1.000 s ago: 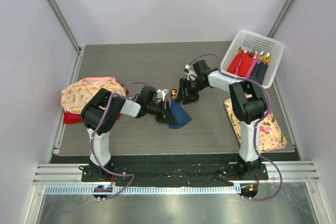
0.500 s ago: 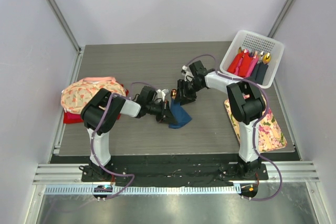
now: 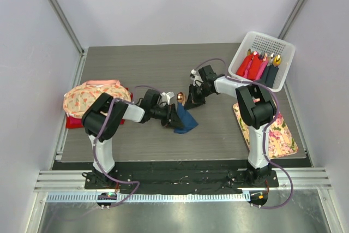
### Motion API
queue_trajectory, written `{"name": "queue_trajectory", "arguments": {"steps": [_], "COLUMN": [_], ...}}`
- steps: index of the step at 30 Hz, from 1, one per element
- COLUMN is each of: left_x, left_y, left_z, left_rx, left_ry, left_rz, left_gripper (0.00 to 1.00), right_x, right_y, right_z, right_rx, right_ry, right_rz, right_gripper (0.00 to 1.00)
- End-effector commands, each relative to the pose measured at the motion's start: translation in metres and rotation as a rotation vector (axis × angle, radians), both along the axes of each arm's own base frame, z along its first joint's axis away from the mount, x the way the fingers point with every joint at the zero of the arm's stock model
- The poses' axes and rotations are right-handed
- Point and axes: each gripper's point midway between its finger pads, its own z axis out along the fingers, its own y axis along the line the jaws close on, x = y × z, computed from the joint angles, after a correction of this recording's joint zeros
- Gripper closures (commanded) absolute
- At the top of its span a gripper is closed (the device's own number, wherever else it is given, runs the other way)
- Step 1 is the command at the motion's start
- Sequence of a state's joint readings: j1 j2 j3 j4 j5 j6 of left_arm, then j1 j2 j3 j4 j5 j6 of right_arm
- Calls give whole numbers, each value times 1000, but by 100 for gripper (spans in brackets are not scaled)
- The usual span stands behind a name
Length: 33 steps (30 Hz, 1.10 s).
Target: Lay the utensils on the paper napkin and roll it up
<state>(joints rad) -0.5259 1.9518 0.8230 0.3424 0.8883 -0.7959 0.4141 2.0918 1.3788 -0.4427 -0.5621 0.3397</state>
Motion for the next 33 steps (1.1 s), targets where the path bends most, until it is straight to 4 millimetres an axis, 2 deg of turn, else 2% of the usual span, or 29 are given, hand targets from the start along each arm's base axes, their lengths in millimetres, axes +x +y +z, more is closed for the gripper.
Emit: {"name": "queue_trajectory", "arguments": {"steps": [1,3,4,6,7,9,13,16,22,28,33], "left_x": [31,41,45,48,50,55,75,84,94,98,97], "left_y": [17,22,24,36,40,55,84,98,107,110,110], "left_z": [18,41,58,67,78,78,84,83,89,90,92], "left_rx": [29,1,-20,-4,-7,24,55,68,68,57,46], "left_ry": [-113,-152,-185,-199,-229,-241,-282,-294,-334,-329,-321], "left_rz": [144,167,175,193,200,225,298,327,353,374,370], "left_gripper": [62,54,51,47,46,43,35,31,26,23,14], "right_x": [-9,-2,2,9,11,17,18,17,19,13,16], "right_y": [-9,-5,-3,2,4,9,16,19,19,18,19], "right_z": [-31,-22,-19,-7,-4,9,31,47,74,84,98], "right_rx": [-42,-10,4,52,72,116,206,258,330,359,378], "right_ry": [-16,-66,-83,-122,-129,-165,-241,-280,-339,-351,-388], "right_rz": [29,39,37,38,34,20,34,47,66,97,115], "right_gripper": [99,99,99,99,99,99,99,99,99,99,99]}}
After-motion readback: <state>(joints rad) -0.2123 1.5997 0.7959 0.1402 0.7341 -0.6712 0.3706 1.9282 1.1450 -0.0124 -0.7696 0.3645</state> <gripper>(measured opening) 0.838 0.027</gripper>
